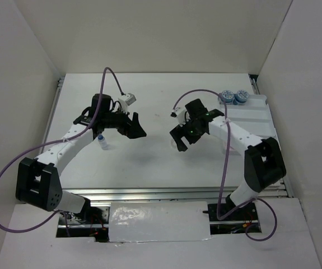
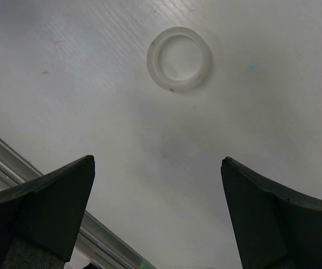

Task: Sort the stationery into containers
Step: Pick up the stationery from the center of the board.

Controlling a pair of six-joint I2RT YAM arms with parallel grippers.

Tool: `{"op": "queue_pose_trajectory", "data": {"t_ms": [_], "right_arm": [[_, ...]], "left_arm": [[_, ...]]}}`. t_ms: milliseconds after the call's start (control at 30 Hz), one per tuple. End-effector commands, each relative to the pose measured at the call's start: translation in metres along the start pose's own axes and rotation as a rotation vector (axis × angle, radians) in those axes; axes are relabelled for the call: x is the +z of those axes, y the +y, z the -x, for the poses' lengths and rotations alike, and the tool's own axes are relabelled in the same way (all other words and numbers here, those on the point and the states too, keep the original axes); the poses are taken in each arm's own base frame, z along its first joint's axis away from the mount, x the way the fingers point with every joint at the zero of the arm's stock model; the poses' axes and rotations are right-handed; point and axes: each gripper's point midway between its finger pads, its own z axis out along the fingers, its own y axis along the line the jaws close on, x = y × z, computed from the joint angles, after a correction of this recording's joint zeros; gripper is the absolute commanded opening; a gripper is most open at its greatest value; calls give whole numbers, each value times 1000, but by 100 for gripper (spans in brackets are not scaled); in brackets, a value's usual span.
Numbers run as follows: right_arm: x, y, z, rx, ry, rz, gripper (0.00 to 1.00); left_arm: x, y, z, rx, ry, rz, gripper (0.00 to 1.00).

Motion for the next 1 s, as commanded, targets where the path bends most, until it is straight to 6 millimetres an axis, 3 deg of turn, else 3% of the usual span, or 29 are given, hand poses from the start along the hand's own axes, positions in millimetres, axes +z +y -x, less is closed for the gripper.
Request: {"op": "queue_pose_trajectory", "data": {"t_ms": [0,267,567,667,900,967], "right_arm": [[21,-15,23,31,-5,-130,100],[70,-19,21,61,128,-191,100],[92,-27,28,48,160,-227,97],[93,-26,29,34,154,-220,88],[84,-20,13,4,135,-184,50],[77,-16,16,-5,113,-173,47]], "left_arm": [[-13,3,-2,9,-16,29,94],[-19,5,-4,-8,-29,49,94],[-18,5,-4,-11,-34,49,93],[-18,5,-6,-9,-27,51,93],[-21,7,-8,-2,-23,62,93],[-21,7,-9,-6,-22,62,93]]}}
